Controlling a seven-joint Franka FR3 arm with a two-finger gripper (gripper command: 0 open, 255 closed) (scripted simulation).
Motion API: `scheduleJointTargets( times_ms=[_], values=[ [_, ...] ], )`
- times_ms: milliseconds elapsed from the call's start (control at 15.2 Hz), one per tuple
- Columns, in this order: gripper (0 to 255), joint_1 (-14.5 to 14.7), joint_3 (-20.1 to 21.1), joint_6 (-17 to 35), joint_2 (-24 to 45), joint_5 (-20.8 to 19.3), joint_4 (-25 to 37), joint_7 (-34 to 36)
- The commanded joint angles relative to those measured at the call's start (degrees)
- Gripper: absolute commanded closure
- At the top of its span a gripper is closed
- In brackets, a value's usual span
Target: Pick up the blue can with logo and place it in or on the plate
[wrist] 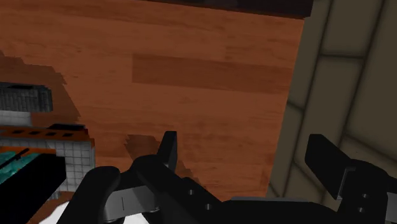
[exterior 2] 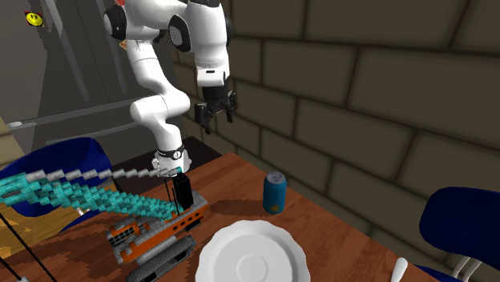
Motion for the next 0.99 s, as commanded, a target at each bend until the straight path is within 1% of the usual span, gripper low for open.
scheduleJointTargets(
  times_ms=[0,462,924],
  values=[
    [0,0.1,0.6,2.6,4.4,-0.3,2.3,0.5],
    [0,0.3,2.0,8.5,19.5,-2.2,12.9,2.6],
    [0,0.9,2.6,10.6,34.7,-5.0,27.3,4.9]
  ],
)
